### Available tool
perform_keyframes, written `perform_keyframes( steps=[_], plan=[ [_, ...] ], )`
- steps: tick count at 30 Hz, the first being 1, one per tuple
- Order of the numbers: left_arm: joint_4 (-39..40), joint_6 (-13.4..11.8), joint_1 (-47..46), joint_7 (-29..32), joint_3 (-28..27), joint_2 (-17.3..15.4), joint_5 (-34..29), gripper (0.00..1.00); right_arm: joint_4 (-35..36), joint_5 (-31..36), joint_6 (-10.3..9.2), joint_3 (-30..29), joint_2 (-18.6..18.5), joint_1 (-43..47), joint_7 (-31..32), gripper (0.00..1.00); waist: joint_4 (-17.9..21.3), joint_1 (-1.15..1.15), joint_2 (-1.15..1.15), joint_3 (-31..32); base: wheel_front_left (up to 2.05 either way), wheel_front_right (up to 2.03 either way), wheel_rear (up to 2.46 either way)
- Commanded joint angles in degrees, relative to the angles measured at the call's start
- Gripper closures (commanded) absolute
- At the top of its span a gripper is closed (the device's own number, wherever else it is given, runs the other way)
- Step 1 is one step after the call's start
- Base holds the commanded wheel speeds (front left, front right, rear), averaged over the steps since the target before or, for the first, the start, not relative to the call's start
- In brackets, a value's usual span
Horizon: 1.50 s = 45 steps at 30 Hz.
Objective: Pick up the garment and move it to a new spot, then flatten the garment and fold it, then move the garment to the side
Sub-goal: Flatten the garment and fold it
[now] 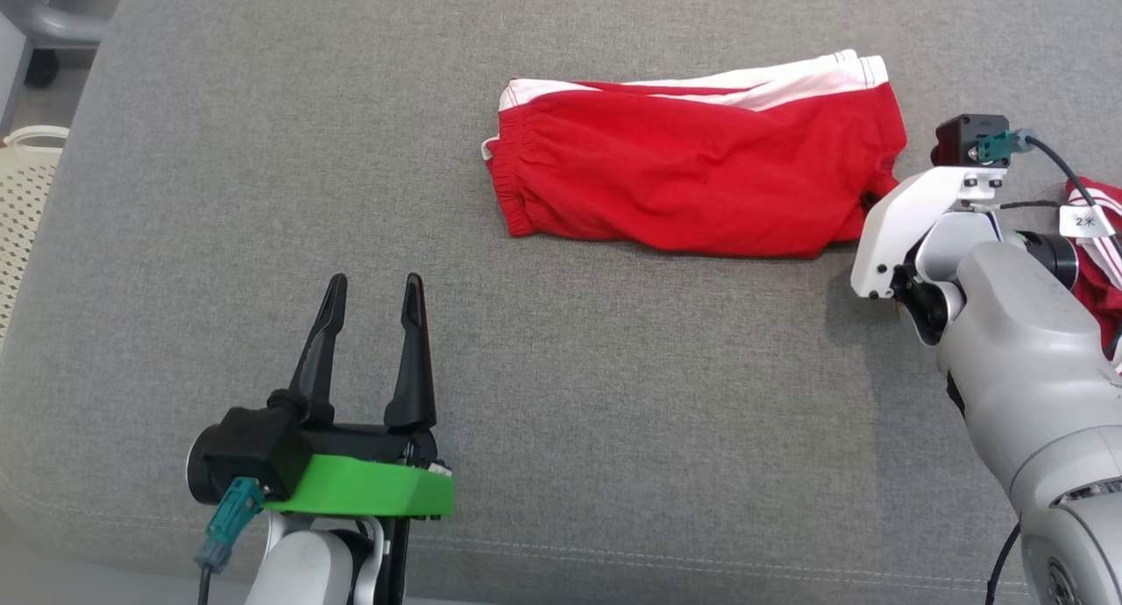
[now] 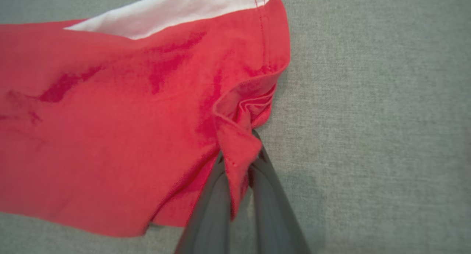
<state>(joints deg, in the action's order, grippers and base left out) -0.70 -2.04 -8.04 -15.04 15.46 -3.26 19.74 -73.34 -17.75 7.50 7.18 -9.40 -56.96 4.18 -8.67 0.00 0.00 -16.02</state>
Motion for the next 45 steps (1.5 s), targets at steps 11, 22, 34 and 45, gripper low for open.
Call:
perform_keyframes(
  steps=[11, 22, 34, 45],
  plan=[
    [-1.2, -2.1, 2.0, 1.7, -0.1, -0.8, 0.1, 0.0, 1.5, 0.5, -0.02, -1.1, -0.1, 3.5, -3.9, 0.0, 0.3, 0.0, 0.0, 2.5, 0.0, 0.0, 0.0],
    [-3.5, -4.1, 5.2, 0.9, -2.4, -2.1, 0.2, 0.0, 5.6, 4.2, -0.03, -5.8, 0.1, 12.1, -18.0, 0.0, 1.7, 0.0, 0.0, 9.4, 0.0, 0.0, 0.0],
    [-3.5, -3.6, 10.2, -0.2, -4.5, -5.0, -2.7, 0.0, 38.9, 15.6, -0.03, -16.9, 6.3, 35.7, -19.3, 0.0, 4.6, 0.0, 0.0, 15.7, 0.0, 0.0, 0.0],
    [-6.2, -1.9, 12.6, -0.2, -5.4, -6.3, -3.7, 0.0, 51.6, 8.2, -0.03, -7.8, 6.4, 48.7, -15.3, 0.0, 6.4, 0.0, 0.0, 19.0, 0.0, 0.0, 0.0]
  ],
)
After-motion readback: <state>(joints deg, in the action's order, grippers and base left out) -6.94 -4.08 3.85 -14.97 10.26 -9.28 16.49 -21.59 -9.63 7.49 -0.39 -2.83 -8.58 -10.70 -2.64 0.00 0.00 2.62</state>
